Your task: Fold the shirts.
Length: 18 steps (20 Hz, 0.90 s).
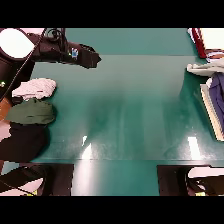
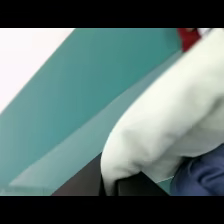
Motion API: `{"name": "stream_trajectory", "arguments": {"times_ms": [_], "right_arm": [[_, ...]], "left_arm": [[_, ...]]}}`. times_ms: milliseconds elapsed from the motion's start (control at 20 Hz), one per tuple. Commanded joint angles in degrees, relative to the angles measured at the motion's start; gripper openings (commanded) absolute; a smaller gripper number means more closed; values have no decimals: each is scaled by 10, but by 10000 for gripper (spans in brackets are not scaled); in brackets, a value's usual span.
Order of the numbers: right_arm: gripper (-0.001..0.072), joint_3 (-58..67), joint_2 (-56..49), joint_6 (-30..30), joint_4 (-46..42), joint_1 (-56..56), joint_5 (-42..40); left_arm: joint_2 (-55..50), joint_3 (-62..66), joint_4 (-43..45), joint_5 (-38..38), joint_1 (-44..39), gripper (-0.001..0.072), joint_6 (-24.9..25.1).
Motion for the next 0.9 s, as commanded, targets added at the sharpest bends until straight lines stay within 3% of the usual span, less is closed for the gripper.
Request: {"name": "stream_trajectory", "arguments": {"times_ms": [0, 350, 600, 700, 850], "right_arm": [[18, 24, -21, -42, 79, -20, -47], [19, 226, -40, -46, 100, -22, -56], [19, 161, 42, -84, 99, -63, -62], [19, 149, 68, -90, 85, -90, -18], [19, 149, 89, -88, -10, -136, 111]], "left_arm": [[0, 0, -2, 7, -3, 25, -1], [0, 0, -2, -5, -3, 25, -1], [0, 0, -2, -10, -3, 25, 0], [0, 0, -3, -11, -3, 25, 0], [0, 0, -3, -20, -3, 25, 0]]}}
